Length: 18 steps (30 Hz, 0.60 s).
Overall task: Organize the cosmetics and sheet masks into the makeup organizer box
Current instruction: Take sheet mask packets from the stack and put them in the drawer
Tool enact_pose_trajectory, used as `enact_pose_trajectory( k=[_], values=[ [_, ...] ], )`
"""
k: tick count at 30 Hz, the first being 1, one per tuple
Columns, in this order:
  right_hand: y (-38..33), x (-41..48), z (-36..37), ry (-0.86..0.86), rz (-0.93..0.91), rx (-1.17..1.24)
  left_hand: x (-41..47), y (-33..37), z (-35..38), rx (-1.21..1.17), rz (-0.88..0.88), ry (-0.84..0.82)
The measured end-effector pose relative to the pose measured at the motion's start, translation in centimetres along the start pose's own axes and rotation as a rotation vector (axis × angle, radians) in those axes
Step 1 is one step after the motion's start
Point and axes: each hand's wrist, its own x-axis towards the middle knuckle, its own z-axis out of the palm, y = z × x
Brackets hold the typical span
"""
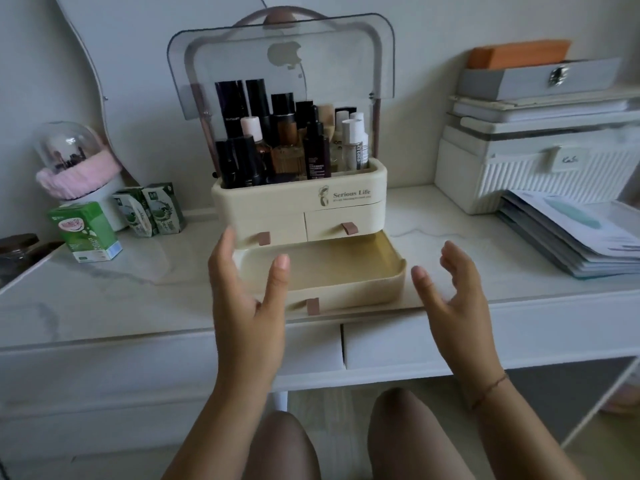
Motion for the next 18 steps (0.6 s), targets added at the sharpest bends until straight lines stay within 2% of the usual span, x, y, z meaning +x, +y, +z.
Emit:
enact_pose_trajectory(
  k=[3,6,9,14,18],
  values=[
    [0.7,2.2,-3.9,0.108,-0.022,-0.033,-0.5,4.1,5.0,-0.213,0.009,-0.197],
    [1.7,5.6,-9.0,0.191,-0.053,-0.131,-1.2,7.0,12.0,-0.366,-0.154,-0.478],
    [4.0,9.9,-14.4,0.232,-0.010,-0.262,-1.5,8.0,19.3,-0.339,-0.327,-0.688],
    [9.7,15.4,-21.2,0.142,0.293,-0.249,-2.3,7.5,28.9,-0.254,-0.534,-0.875],
    [12.6,16.5,-22.5,0.018,0.333,-0.332,-2.9,7.2,33.3,-0.259,-0.589,-0.902]
  ],
)
